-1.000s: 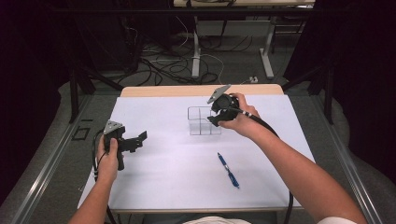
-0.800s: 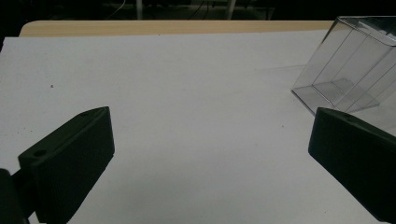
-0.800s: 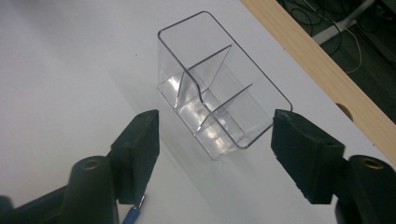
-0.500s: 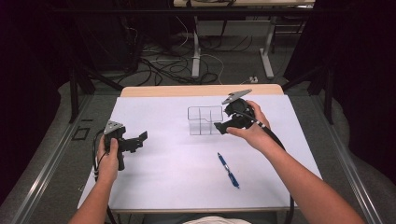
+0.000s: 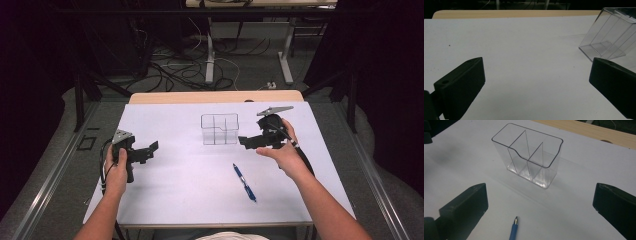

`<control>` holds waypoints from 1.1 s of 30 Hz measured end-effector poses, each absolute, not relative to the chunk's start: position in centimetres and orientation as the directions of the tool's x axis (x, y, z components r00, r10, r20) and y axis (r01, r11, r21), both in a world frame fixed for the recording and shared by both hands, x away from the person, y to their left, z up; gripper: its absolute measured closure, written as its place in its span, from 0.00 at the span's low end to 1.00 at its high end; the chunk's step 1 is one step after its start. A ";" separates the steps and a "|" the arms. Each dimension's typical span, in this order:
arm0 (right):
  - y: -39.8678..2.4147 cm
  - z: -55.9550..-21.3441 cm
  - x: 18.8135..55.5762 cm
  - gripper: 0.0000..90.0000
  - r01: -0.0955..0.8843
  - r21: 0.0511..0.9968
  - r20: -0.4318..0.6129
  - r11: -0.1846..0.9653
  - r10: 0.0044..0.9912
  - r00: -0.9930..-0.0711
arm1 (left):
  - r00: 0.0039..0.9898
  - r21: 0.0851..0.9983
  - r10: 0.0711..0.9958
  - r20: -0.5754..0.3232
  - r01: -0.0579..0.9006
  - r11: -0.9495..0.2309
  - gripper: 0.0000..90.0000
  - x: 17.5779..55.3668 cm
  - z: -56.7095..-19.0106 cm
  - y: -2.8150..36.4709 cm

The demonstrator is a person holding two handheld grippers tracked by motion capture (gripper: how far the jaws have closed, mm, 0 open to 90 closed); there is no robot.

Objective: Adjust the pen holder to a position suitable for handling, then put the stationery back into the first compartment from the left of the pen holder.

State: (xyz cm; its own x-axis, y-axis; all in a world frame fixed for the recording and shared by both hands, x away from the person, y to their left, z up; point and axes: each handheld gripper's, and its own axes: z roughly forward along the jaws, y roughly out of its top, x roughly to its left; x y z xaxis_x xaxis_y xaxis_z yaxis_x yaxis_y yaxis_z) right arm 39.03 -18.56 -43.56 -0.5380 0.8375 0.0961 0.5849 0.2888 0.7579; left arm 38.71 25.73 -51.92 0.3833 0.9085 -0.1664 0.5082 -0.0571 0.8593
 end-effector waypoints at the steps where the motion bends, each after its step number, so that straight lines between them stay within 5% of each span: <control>1: -18.5 -43.6 38.8 0.00 0.582 0.762 0.094 0.283 0.841 -0.532 | 0.384 0.859 0.908 -0.165 0.508 -0.059 0.00 38.7 -51.9 25.7; 13: -17.7 -45.3 36.8 0.10 0.580 0.751 0.066 0.316 0.838 -0.541 | 0.392 0.860 0.906 -0.157 0.506 -0.069 0.00 38.8 -52.0 25.6; 22: -17.8 -46.2 36.5 0.34 0.628 0.706 0.109 0.328 0.826 -0.553 | 0.391 0.859 0.906 -0.162 0.507 -0.066 0.00 38.8 -51.9 25.6; 33: -17.3 -47.1 36.3 0.36 0.689 0.630 0.109 0.358 0.838 -0.535 | 0.396 0.860 0.905 -0.158 0.506 -0.072 0.00 38.9 -51.9 25.5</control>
State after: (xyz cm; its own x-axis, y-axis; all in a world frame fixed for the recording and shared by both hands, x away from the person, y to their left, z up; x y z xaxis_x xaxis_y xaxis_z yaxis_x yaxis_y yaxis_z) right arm 36.35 -17.35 -47.06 -0.5349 0.8378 0.1093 0.6890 0.3576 0.6304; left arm 38.90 25.50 -51.94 0.3961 0.9046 -0.1575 0.5058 -0.0718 0.8596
